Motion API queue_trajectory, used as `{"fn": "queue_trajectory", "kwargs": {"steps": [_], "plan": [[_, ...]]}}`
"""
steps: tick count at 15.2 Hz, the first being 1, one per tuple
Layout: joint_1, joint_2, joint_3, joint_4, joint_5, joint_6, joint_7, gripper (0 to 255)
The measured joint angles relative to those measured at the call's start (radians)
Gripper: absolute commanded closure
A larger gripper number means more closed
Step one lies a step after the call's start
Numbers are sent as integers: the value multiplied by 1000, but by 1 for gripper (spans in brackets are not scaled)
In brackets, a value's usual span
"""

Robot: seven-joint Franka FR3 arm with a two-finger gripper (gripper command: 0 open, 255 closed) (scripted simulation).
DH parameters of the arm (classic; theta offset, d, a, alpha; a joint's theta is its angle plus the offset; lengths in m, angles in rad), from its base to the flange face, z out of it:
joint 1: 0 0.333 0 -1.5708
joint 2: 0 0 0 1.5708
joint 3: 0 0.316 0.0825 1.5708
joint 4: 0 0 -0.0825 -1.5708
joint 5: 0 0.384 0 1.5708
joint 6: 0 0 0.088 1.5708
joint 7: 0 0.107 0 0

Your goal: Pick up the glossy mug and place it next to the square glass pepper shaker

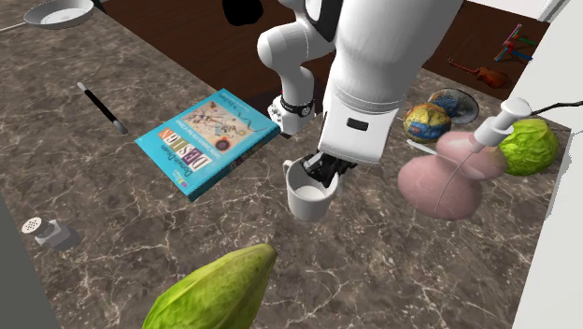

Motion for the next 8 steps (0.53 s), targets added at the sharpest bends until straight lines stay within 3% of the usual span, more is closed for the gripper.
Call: {"fn": "queue_trajectory", "kwargs": {"steps": [8], "plan": [[2,-17,6,84,1,-101,-6,255]]}}
